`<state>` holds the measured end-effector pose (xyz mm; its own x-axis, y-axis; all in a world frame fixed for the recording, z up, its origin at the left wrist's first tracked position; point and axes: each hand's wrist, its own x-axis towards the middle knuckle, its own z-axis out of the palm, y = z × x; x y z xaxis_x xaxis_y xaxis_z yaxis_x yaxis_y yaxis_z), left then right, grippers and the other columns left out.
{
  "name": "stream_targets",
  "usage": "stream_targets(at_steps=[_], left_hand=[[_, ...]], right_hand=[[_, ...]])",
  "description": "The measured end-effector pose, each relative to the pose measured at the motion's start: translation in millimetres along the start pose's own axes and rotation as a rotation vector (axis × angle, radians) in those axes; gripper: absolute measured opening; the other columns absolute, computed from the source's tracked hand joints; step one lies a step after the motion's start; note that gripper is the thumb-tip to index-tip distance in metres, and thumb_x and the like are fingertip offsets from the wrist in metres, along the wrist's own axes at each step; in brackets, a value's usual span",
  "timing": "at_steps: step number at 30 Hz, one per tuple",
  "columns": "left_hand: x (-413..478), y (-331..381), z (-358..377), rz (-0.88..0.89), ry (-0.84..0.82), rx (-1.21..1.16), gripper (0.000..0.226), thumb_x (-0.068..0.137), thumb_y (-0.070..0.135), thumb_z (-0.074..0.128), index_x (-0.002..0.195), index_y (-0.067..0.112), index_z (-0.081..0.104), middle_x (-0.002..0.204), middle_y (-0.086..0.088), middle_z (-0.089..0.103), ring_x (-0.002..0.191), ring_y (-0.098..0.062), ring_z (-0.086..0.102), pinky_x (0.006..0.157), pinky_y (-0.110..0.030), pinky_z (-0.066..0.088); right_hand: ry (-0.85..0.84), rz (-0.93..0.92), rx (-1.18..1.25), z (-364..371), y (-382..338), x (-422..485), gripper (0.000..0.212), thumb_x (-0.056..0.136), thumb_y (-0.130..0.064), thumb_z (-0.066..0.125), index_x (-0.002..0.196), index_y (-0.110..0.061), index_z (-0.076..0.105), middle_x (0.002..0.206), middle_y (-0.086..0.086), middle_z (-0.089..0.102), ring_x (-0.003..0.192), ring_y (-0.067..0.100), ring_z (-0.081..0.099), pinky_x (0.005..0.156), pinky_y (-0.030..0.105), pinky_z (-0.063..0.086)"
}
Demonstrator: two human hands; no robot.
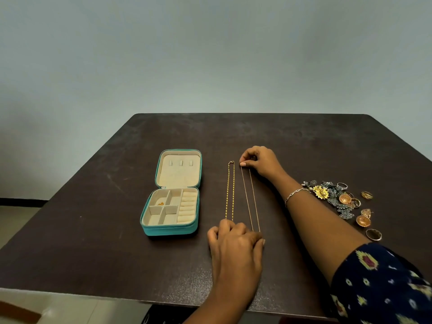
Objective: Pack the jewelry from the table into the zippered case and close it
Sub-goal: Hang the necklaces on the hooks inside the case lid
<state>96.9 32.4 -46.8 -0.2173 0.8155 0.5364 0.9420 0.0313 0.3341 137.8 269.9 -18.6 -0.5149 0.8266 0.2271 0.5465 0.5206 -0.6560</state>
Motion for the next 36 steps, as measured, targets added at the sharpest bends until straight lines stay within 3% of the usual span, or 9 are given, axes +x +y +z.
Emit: stream_targets(at_steps=[8, 15, 20, 27, 31, 36], left_hand=[[-1, -2, -1, -0.005, -0.028, -0.004, 0.031, 0.072, 0.047, 0.043, 0.068, 0.032, 0.070, 0.058, 0.014, 0.047, 0.072, -0.006, 0.033, 0.066, -0.027, 0.022], [1, 0, -9, -0.152, 0.130, -0.264, 0.026, 0.085, 0.030, 0.040, 0.095, 0.029, 0.065, 0.073, 0.014, 0.062, 0.073, -0.004, 0.046, 0.072, -0.021, 0.025], [2, 3, -20, -0.267, 0.113, -0.405, 0.041, 0.084, 0.034, 0.026, 0.105, 0.026, 0.061, 0.070, 0.016, 0.055, 0.073, -0.003, 0.048, 0.075, -0.016, 0.027], [14, -21, -51, -0.098, 0.156, -0.535, 0.033, 0.083, 0.030, 0.037, 0.103, 0.021, 0.061, 0.079, 0.014, 0.057, 0.079, -0.004, 0.048, 0.074, -0.025, 0.036], [28, -65, -82, -0.029, 0.252, -0.360, 0.026, 0.081, 0.027, 0.042, 0.092, 0.016, 0.064, 0.089, 0.013, 0.055, 0.086, -0.009, 0.047, 0.073, -0.023, 0.031], [23, -120, -93, -0.268, 0.225, -0.333, 0.015, 0.087, 0.015, 0.047, 0.092, 0.017, 0.061, 0.093, 0.008, 0.057, 0.093, -0.010, 0.046, 0.073, -0.024, 0.034]], right_hand=[[0.017, 0.011, 0.060, 1, 4, 0, 0.008, 0.080, -0.012, 0.068, 0.088, -0.014, 0.070, 0.084, -0.005, 0.063, 0.082, 0.011, 0.055, 0.074, 0.024, 0.040], [0.117, 0.074, 0.286, -3, 1, -8, 0.015, 0.090, -0.015, 0.054, 0.096, -0.007, 0.066, 0.085, 0.003, 0.065, 0.081, 0.018, 0.063, 0.080, 0.033, 0.049], [0.165, 0.101, 0.285, -4, -2, -24, 0.016, 0.091, -0.012, 0.051, 0.096, -0.008, 0.065, 0.090, -0.002, 0.062, 0.092, 0.017, 0.058, 0.082, 0.032, 0.045], [0.210, 0.133, 0.268, -6, -5, -59, 0.014, 0.092, -0.011, 0.050, 0.094, -0.011, 0.064, 0.091, -0.004, 0.061, 0.091, 0.012, 0.054, 0.078, 0.028, 0.041], [0.216, 0.151, 0.286, -8, -3, -77, 0.013, 0.092, -0.012, 0.051, 0.092, -0.016, 0.063, 0.090, -0.003, 0.062, 0.091, 0.015, 0.057, 0.081, 0.033, 0.045], [0.226, 0.185, 0.389, -9, -9, -90, 0.015, 0.089, -0.012, 0.056, 0.084, -0.025, 0.060, 0.087, -0.004, 0.062, 0.090, 0.019, 0.058, 0.079, 0.035, 0.046]])
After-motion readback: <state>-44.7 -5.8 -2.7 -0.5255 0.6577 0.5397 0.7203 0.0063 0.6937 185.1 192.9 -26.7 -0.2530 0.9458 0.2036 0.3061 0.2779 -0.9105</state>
